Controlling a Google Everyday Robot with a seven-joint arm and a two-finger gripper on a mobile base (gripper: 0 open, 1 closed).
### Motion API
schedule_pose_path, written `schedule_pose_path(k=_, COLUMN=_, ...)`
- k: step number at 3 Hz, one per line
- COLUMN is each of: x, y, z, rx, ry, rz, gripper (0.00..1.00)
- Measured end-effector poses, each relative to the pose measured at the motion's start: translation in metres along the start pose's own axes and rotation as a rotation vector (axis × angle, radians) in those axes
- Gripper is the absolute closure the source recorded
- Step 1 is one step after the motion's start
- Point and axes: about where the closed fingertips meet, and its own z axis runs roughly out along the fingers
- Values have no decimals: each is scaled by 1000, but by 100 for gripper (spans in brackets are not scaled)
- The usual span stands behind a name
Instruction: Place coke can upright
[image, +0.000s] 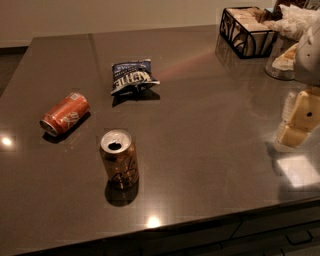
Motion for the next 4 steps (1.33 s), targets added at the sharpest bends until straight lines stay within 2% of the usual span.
schedule_pose_path(k=1, x=0, y=0, z=0, rx=0, ry=0, rz=0, gripper=0)
schedule_pose_path(k=2, x=-18, y=-7, z=2, rx=-1, ry=-23, rz=-36, gripper=0)
schedule_pose_path(k=3, x=-66, y=-20, z=14, rx=-14, ry=-90, rz=-113, gripper=0)
schedule_pose_path(k=4, x=-126, y=-34, z=31, rx=-32, ry=-148, rz=-219, gripper=0)
